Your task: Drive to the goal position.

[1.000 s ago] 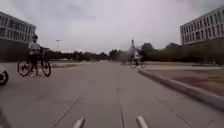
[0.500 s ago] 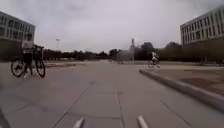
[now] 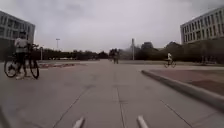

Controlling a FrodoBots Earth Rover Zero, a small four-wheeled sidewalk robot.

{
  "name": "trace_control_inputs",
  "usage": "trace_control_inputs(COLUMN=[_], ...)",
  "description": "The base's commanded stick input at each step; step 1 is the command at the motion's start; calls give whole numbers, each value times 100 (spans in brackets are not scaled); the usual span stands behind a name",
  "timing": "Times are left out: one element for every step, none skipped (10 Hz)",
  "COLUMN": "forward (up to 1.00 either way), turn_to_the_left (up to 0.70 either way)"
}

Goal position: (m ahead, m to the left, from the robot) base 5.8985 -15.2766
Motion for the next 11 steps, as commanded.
trace_control_inputs(forward=[70,70,70,70,70,70,70,70,70,70,70], turn_to_the_left=[0,0,0,0,0,0,0,0,0,0,0])
